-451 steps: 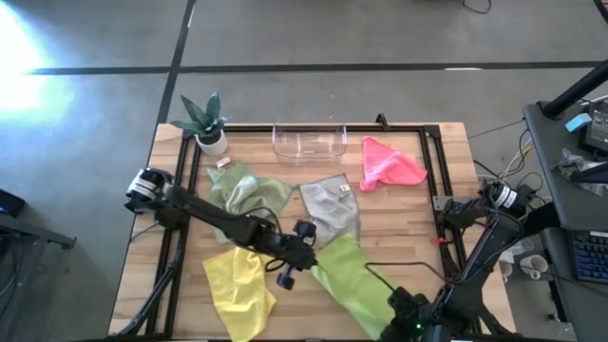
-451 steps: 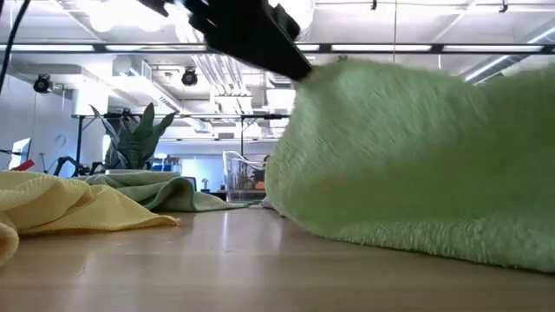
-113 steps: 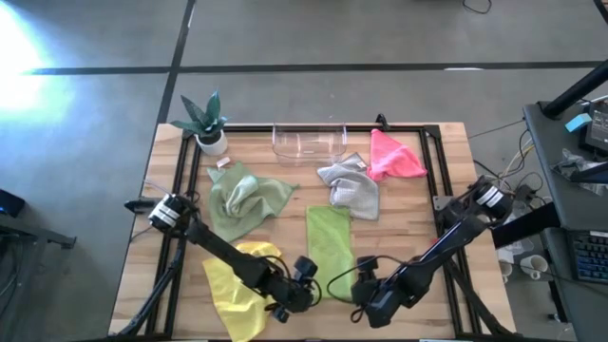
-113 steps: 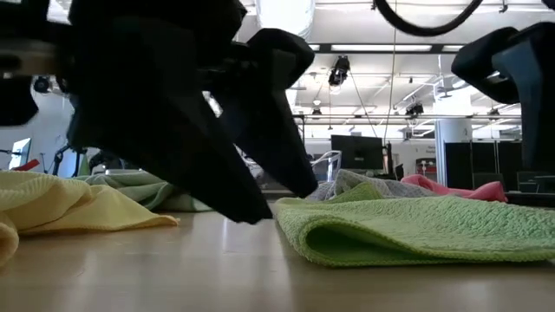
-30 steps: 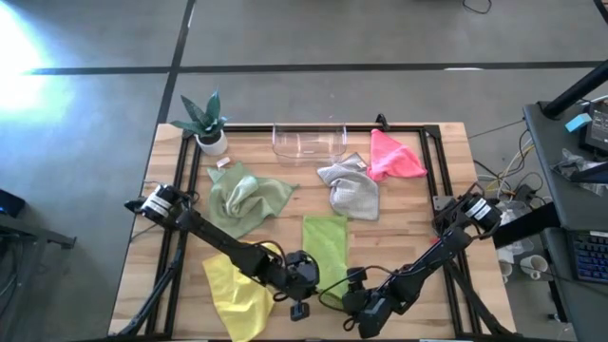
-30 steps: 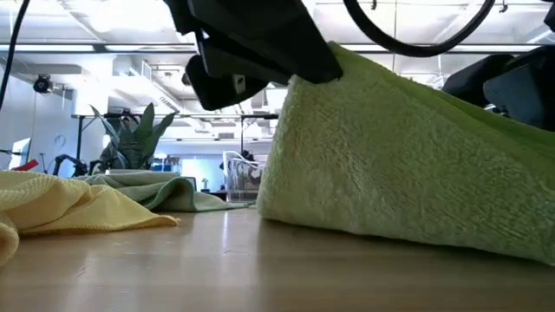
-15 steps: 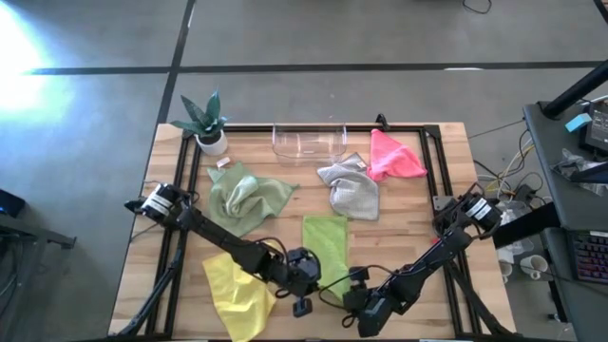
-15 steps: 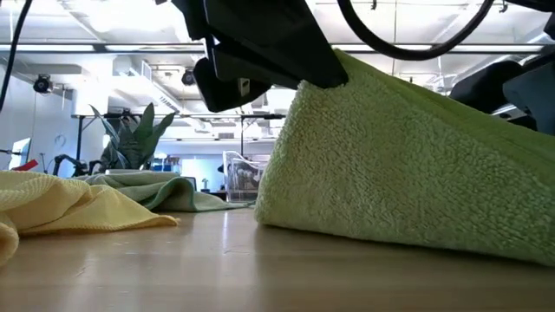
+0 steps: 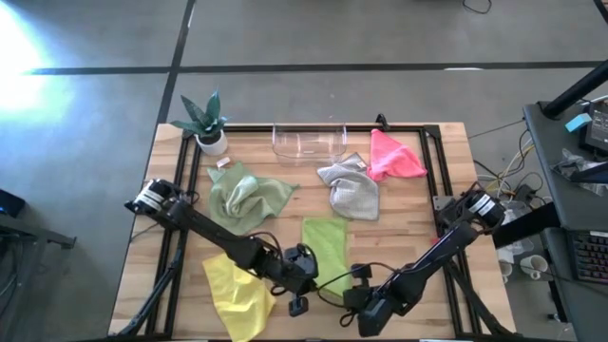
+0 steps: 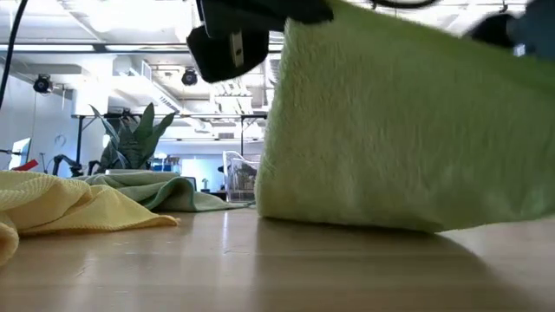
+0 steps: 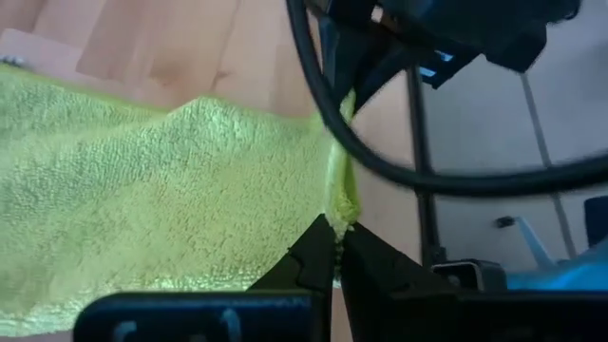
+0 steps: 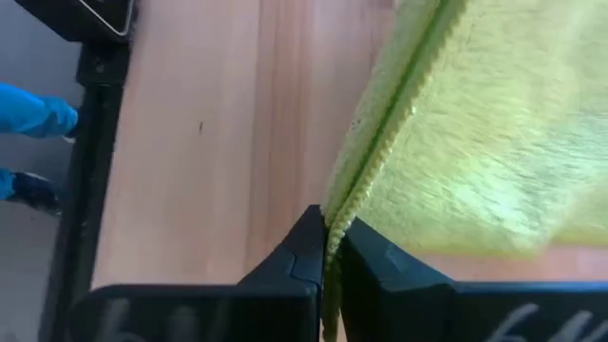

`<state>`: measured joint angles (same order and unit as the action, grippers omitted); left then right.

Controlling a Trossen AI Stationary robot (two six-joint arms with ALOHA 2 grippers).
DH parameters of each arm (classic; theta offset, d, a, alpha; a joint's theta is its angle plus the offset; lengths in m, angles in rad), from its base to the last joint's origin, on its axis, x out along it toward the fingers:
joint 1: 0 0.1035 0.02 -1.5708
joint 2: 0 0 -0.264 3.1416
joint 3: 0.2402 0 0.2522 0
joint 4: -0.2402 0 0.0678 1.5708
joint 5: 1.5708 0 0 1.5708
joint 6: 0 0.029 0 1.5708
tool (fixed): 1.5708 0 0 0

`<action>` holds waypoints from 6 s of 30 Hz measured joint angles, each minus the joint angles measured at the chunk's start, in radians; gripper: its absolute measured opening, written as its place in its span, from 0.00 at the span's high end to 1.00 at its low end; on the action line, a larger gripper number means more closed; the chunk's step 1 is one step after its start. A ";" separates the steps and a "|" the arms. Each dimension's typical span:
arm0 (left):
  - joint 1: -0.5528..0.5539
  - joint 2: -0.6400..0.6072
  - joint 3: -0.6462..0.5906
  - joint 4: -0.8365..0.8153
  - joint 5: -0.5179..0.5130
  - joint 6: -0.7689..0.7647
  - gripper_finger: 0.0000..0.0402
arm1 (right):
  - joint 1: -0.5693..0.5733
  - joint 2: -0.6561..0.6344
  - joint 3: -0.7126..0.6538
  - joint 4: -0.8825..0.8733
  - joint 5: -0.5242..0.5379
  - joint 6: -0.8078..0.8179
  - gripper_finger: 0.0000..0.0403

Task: Fold microfiber towels
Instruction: Fold the green microfiber cloth, then put the green microfiber cloth into the transparent bin

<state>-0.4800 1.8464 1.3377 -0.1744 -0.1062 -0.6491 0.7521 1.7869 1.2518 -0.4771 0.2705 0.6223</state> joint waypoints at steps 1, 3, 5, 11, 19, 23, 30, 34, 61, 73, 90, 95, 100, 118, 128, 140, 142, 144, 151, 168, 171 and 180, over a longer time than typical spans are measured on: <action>0.000 -0.003 0.000 0.001 0.005 0.000 1.00 | 0.000 -0.005 0.020 -0.033 -0.006 0.011 0.98; 0.000 -0.010 -0.002 -0.001 0.026 0.001 1.00 | 0.000 -0.016 0.062 -0.102 -0.013 0.014 0.98; 0.000 -0.013 -0.002 -0.012 0.041 0.001 1.00 | -0.002 -0.032 0.107 -0.169 -0.022 0.015 0.98; -0.003 -0.021 0.006 -0.094 0.046 -0.038 1.00 | -0.036 -0.053 0.189 -0.246 -0.158 0.015 0.98; -0.026 -0.051 0.004 -0.129 -0.004 -0.078 1.00 | -0.056 -0.053 0.194 -0.321 -0.036 0.070 0.98; -0.013 -0.051 0.001 -0.184 -0.063 -0.079 1.00 | -0.107 -0.050 0.182 -0.376 -0.012 0.085 0.98; 0.039 -0.051 -0.005 -0.255 -0.147 -0.079 1.00 | -0.234 -0.049 0.134 -0.384 0.012 0.086 0.98; 0.082 -0.046 -0.016 -0.292 -0.155 -0.078 1.00 | -0.282 -0.049 0.095 -0.381 0.018 0.087 0.98; 0.203 -0.045 -0.031 -0.314 -0.125 0.030 0.91 | -0.384 -0.049 0.051 -0.352 0.071 0.079 0.96; 0.245 -0.050 -0.031 -0.323 -0.130 0.064 0.64 | -0.423 -0.055 0.051 -0.362 0.070 0.139 0.74; 0.045 -0.123 -0.033 -0.356 -0.155 0.353 0.61 | -0.222 -0.286 -0.011 -0.468 0.040 0.096 0.66; -0.013 -0.039 -0.031 -0.268 -0.198 0.402 0.61 | -0.134 -0.280 -0.104 -0.271 0.043 0.018 0.67; -0.020 0.024 -0.030 -0.179 -0.201 0.402 0.61 | -0.103 -0.264 -0.198 0.025 0.044 -0.117 0.65; -0.019 0.132 -0.029 -0.111 -0.213 0.402 0.61 | -0.133 -0.089 -0.222 0.251 0.097 -0.295 0.54; -0.004 0.193 -0.031 -0.114 -0.220 0.396 0.61 | -0.187 0.013 -0.208 0.245 0.091 -0.225 0.54; 0.018 0.216 -0.028 -0.114 -0.272 0.360 0.71 | -0.203 0.028 -0.194 0.233 0.068 -0.186 0.62; 0.022 0.217 -0.030 -0.114 -0.277 0.369 0.78 | -0.206 0.029 -0.192 0.216 0.061 -0.158 0.67; 0.023 0.217 -0.031 -0.115 -0.282 0.372 0.86 | -0.208 0.029 -0.191 0.209 0.053 -0.150 0.73; 0.027 0.216 -0.027 -0.123 -0.282 0.378 0.98 | -0.209 0.029 -0.167 0.174 0.060 -0.151 0.94; 0.050 -0.044 0.009 -0.308 -0.182 0.370 1.00 | -0.220 -0.047 0.111 -0.224 0.071 -0.151 0.98; 0.065 -0.093 0.010 -0.346 -0.181 0.372 1.00 | -0.235 -0.066 0.160 -0.261 0.074 -0.152 0.98; 0.124 -0.240 0.010 -0.434 -0.249 0.543 1.00 | -0.320 -0.095 0.304 -0.400 0.142 -0.170 0.98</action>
<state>-0.3557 1.6061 1.3478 -0.6088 -0.3547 -0.1057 0.4323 1.6917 1.5558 -0.8775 0.4122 0.4522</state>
